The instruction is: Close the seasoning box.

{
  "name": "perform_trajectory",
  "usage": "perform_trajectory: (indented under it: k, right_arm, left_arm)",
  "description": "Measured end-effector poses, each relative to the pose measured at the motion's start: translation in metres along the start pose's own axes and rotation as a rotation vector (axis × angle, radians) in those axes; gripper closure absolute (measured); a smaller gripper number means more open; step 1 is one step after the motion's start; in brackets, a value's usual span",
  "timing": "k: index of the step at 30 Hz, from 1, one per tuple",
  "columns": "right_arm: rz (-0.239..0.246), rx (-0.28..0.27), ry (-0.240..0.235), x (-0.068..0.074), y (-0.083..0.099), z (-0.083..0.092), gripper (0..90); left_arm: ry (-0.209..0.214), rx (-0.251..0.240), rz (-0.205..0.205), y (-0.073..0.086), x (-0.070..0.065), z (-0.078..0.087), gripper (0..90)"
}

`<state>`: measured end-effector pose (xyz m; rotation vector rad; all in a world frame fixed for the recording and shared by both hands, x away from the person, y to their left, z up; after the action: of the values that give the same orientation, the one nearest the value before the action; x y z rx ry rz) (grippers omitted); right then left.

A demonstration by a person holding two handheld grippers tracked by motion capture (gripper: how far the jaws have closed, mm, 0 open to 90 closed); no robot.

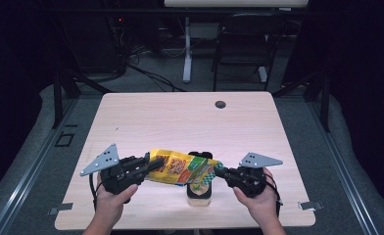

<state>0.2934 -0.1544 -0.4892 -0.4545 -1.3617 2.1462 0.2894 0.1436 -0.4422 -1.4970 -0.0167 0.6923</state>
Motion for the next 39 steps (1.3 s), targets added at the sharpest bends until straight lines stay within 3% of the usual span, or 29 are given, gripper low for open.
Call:
perform_trajectory:
  k: [39]
  right_arm:
    - [-0.006, 0.002, 0.004, -0.0015, 0.0021, -0.0003, 86.1]
  left_arm:
    - [0.011, -0.019, 0.012, -0.0001, -0.0001, -0.0035, 81.9]
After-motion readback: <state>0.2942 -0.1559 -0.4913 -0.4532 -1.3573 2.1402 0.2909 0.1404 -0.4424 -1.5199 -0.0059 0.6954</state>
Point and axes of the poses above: each handheld gripper's, and its own axes: z roughly backward along the jaws, y roughly out of its underside, x roughly to its left, the point moved 4 cm from there along -z, roughly forward along the jaws, and after that the axes turned 13 degrees about z, right-handed, at the moved point
